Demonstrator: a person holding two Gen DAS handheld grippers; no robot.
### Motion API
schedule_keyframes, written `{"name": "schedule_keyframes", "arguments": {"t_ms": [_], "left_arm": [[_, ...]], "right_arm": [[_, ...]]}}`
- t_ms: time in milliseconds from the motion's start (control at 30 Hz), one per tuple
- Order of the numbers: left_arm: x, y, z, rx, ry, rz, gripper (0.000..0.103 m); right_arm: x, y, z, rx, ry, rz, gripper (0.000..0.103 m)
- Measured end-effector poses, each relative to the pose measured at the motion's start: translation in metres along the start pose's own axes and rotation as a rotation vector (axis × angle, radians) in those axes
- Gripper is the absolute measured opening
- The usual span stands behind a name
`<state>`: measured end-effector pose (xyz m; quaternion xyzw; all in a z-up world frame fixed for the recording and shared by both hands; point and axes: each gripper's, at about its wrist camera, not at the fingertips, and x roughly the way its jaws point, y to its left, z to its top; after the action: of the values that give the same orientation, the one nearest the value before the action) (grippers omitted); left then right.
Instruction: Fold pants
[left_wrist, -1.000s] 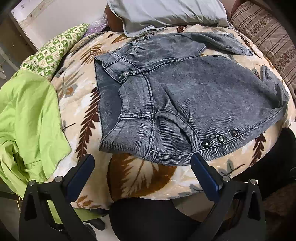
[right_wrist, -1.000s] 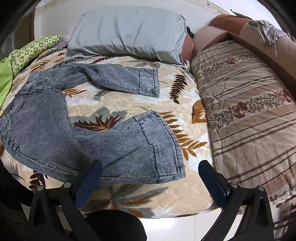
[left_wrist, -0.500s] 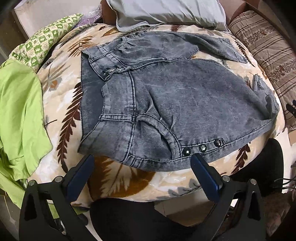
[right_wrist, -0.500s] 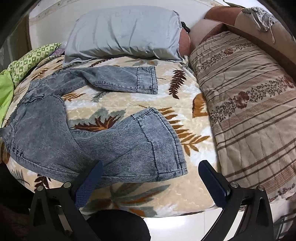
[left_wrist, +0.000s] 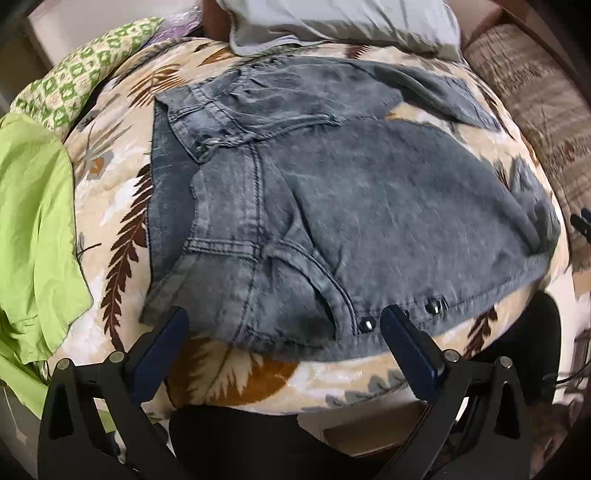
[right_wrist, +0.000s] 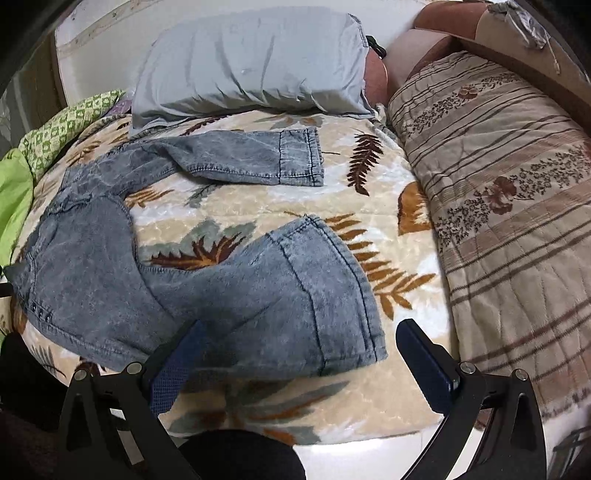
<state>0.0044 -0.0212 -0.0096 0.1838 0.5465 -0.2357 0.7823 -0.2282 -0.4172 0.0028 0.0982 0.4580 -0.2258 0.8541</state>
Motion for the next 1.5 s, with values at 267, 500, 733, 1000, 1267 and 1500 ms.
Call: {"name": "schedule_keyframes", "arguments": {"t_ms": [267,500,733,1000,1267,1500], "left_arm": [[0.021,0.07,0.028,-0.246,0.08,-0.009,0.103],[0.038,0.101,0.024,-0.403,0.129,-0.092,0.103],[0.071,0.084,0.015,-0.417,0.228,-0.166,0.103],[0.047,0.057,0.014,-0.372,0.156,-0.135,0.05],[0.053,0.068,0.003,-0.381,0.193,-0.046,0.049],[0.02,0.072,-0.003,-0.344,0.116,-0.128,0.056]], "right_arm": [[0.05,-0.039,0.041,0.068,0.048,-0.026,0.102],[0.11,-0.035,0.057,0.054,0.148,0.014,0.102],[0.128,-0.025,0.048,0.04,0.205,0.111,0.09],[0.093,-0.027,0.053,0.01,0.1,0.119,0.012],[0.11,-0.09,0.049,0.219,0.144,0.013,0.022],[0.055,-0.111,0.025,0.349,0.039,0.094,0.075]]}}
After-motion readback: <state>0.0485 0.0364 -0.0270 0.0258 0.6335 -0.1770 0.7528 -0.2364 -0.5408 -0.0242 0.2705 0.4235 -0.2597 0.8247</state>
